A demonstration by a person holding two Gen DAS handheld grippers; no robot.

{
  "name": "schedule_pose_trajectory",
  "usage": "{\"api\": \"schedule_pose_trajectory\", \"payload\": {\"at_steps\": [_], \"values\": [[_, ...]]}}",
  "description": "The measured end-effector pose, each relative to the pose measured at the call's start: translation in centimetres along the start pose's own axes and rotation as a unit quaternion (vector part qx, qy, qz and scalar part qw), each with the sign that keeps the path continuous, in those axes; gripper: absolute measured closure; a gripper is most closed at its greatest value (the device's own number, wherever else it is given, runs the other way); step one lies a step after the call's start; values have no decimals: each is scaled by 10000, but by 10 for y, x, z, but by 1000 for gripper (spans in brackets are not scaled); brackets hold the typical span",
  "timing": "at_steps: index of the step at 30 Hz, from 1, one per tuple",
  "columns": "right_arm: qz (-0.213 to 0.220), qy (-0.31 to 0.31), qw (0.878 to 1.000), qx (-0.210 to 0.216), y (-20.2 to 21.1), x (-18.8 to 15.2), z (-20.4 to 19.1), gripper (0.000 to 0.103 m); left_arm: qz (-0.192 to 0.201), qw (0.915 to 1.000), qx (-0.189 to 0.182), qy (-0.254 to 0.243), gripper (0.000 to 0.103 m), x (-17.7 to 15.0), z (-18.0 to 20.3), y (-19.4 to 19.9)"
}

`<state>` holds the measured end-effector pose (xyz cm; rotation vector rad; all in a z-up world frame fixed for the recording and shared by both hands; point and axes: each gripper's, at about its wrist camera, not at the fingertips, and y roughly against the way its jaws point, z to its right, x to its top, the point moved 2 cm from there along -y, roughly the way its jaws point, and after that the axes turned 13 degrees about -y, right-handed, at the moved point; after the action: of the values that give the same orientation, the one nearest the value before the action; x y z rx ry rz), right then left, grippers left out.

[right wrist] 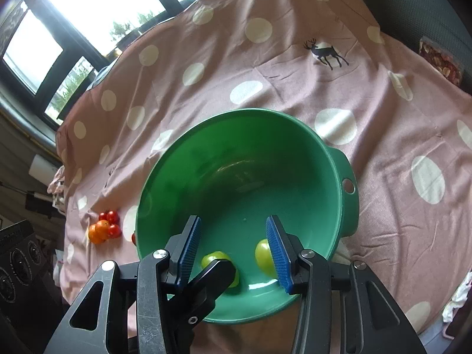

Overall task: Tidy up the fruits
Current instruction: 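Move the right gripper back toward the tomatoes and oranges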

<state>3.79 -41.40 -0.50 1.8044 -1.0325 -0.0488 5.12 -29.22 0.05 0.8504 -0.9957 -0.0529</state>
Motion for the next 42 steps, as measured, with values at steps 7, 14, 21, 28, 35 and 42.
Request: {"api": "schedule_pose_trajectory", "payload": {"at_steps": [7, 14, 21, 28, 35, 42], "values": [[371, 256, 9990, -45, 14, -5, -16, 46, 282, 9979, 574, 23, 48, -8, -15, 41], [679, 690, 9952, 110, 24, -18, -45, 28, 533, 9861, 1520, 400, 22, -34, -56, 95], [279, 1600, 9860, 384, 8, -61, -100, 18, 360, 9558, 2793, 849, 3, -90, -122, 146], [101, 2719, 9622, 97, -52, -121, -150, 18, 381, 9322, 3148, 1745, 3, -137, -175, 171], [-58, 2749, 9592, -657, -116, -131, -154, 18, 366, 9287, 3076, 2040, 3, -145, -186, 175], [-315, 2946, 9518, -796, -135, -132, -157, 1, 329, 9298, 3022, 2073, 3, -147, -189, 173]]}}
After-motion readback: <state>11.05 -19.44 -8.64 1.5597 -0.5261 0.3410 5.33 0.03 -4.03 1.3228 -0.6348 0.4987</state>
